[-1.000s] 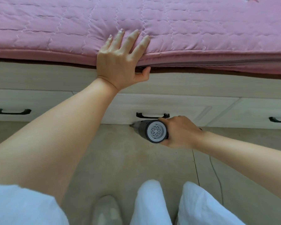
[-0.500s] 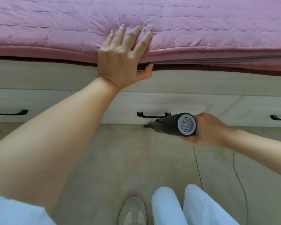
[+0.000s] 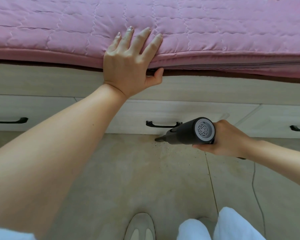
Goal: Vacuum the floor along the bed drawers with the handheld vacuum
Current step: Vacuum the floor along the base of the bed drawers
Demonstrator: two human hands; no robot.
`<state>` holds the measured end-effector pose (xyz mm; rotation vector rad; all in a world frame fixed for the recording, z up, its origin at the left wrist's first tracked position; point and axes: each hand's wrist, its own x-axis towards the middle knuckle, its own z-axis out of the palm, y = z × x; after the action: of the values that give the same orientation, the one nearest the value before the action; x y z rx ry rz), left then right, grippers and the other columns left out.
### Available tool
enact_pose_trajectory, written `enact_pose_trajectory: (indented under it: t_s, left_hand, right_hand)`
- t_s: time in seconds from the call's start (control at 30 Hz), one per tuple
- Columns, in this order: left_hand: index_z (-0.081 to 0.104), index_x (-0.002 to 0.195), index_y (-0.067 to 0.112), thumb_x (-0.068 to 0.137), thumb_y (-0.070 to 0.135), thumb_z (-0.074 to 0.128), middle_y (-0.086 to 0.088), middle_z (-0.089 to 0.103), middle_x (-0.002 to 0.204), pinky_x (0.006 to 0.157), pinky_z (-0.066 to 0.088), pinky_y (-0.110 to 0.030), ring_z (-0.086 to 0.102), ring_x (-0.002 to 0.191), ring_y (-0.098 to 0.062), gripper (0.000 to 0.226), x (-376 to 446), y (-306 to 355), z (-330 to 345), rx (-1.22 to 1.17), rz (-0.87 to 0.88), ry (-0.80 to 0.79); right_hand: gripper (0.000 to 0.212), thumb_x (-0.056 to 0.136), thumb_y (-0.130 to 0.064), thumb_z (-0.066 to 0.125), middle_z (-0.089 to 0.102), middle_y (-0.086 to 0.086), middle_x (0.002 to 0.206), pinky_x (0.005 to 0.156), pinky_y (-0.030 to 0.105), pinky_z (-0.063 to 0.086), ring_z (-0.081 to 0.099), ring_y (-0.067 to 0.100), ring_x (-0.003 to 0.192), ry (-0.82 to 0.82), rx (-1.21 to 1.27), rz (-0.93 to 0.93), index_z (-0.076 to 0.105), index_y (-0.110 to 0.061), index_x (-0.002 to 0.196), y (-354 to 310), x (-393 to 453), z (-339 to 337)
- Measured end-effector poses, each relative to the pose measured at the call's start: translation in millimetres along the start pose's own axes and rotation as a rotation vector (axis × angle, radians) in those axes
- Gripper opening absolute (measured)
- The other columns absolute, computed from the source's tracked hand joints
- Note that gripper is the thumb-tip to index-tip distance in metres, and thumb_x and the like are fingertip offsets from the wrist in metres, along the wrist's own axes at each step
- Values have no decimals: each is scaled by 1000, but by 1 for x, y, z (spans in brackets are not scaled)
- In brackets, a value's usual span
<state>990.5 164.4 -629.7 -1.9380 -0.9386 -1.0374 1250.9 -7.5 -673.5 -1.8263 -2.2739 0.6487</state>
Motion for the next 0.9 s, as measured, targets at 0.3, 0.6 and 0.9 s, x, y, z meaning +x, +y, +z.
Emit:
enact_pose_trajectory:
  t_s: [0.3, 0.6, 0.9]
  left_hand:
    - [67, 131, 22, 89, 57, 47, -7, 68, 128, 91, 55, -51, 67, 113, -39, 59, 0, 1, -1, -6, -13, 4]
    - [67, 131, 22, 89, 56, 43, -7, 68, 128, 92, 55, -51, 67, 113, -38, 59, 0, 2, -1, -2, -6, 3]
    - [66, 132, 22, 87, 55, 48, -7, 68, 129, 93, 55, -51, 66, 114, -38, 58, -1, 2, -1, 1, -11, -10]
  right_hand:
    - [36, 74, -48, 73, 45, -24, 60, 52, 13, 31, 50, 12, 62, 0, -76, -19, 37, -42, 77, -9, -3, -3]
    - [30, 74, -46, 75, 46, -24, 59, 52, 13, 33, 51, 10, 60, 3, -35, -56, 47, -37, 83, -8, 0, 3]
    - [28, 74, -47, 74, 60, -17, 69, 60, 25, 49, 61, 13, 68, 6, -14, -48, 57, -29, 89, -4, -8, 2]
